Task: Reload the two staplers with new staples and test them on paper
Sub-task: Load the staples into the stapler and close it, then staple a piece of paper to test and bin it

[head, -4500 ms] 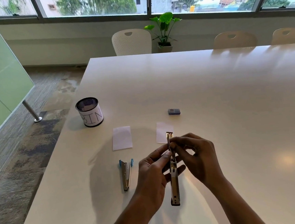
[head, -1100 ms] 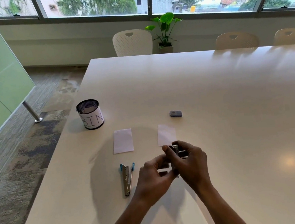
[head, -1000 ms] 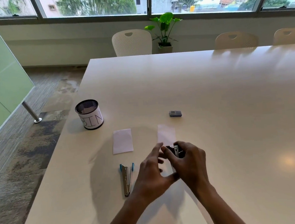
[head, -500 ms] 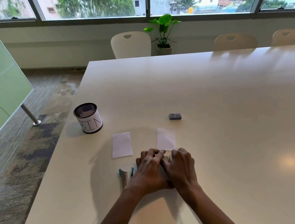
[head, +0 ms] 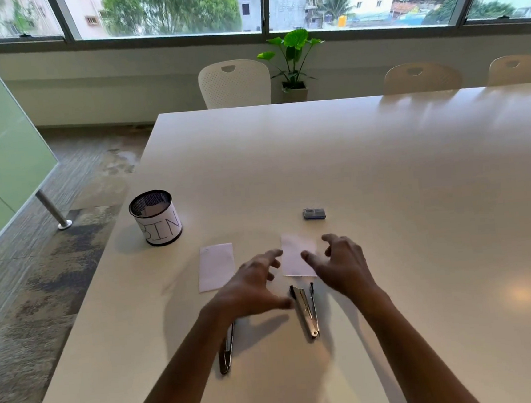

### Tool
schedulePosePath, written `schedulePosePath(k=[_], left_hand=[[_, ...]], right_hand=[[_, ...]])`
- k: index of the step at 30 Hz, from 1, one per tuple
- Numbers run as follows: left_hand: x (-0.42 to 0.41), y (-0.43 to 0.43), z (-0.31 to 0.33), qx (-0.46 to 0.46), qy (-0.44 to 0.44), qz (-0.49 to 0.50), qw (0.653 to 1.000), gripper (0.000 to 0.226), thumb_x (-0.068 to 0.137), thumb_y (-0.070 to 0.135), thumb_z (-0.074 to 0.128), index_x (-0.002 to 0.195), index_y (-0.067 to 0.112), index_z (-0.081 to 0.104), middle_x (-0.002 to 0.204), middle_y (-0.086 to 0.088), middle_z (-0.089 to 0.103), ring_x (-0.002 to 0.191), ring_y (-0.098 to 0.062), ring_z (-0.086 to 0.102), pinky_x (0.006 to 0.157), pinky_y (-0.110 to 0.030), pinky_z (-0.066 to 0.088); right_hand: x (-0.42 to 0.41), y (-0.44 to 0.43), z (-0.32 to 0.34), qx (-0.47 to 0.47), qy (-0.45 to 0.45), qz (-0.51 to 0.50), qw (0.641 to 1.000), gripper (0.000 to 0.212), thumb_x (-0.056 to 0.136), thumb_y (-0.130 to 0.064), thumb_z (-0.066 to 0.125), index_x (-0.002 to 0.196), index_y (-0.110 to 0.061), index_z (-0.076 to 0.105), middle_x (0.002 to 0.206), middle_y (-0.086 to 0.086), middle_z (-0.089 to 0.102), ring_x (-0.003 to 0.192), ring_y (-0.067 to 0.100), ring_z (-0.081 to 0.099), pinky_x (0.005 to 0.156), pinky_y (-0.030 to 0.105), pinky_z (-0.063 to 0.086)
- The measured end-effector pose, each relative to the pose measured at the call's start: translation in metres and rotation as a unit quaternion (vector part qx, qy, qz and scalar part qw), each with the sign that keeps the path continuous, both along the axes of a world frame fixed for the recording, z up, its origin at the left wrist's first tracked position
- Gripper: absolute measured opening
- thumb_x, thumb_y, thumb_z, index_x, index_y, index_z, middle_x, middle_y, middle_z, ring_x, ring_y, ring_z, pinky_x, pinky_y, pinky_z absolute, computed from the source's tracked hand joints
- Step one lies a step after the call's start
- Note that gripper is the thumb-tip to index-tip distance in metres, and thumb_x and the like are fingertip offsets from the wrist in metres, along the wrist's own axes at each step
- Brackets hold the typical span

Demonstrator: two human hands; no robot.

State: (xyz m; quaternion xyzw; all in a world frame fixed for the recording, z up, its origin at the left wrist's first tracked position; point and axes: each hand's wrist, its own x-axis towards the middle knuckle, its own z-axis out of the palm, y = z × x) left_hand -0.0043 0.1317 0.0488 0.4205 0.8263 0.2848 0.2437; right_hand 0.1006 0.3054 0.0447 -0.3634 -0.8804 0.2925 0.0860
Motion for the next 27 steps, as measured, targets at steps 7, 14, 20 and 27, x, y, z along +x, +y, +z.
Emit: schedulePosePath(k=[7,14,20,27], left_hand=[[-0.015,0.046,-0.017,0.013,0.082,0.156,0.984,0.062,0.081,0.045,0.073,0.133,0.018,0.054,0.119,-0.001,0.063,0.113,-0.018,0.057,0.09,-0.028,0.045],[-0.013,0.052,-0.019,0.0,0.104,0.187,0.977,0.061,0.078,0.043,0.075,0.132,0.022,0.056,0.12,0.003,0.063,0.111,-0.016,0.059,0.083,-0.028,0.049],[-0.012,0.049,-0.019,0.036,0.077,0.197,0.977,0.071,0.078,0.041,0.077,0.137,0.015,0.048,0.12,-0.003,0.064,0.11,-0.019,0.06,0.084,-0.025,0.046],[-0.02,0.038,0.011,0.193,-0.054,0.223,0.954,0.037,0.083,0.036,0.076,0.115,0.019,0.068,0.105,0.003,0.074,0.094,-0.011,0.07,0.087,-0.033,0.059]], right_hand=[[-0.04,0.026,-0.017,-0.001,-0.033,-0.021,0.999,0.057,0.087,-0.048,0.066,0.135,-0.02,0.055,0.13,0.011,0.054,0.123,0.032,0.052,0.103,0.048,0.043],[-0.042,0.023,-0.024,-0.029,0.071,-0.037,0.996,0.021,0.087,-0.026,0.07,0.107,-0.021,0.069,0.114,0.002,0.068,0.112,0.024,0.059,0.097,0.041,0.042],[-0.032,0.023,-0.018,-0.049,0.193,0.005,0.98,0.009,0.086,-0.011,0.074,0.089,-0.019,0.07,0.085,-0.007,0.07,0.079,0.01,0.067,0.078,0.025,0.056],[-0.022,0.027,0.022,-0.187,0.299,0.073,0.933,0.015,0.082,0.005,0.073,0.085,-0.01,0.073,0.085,0.011,0.076,0.078,0.023,0.072,0.075,0.042,0.06]])
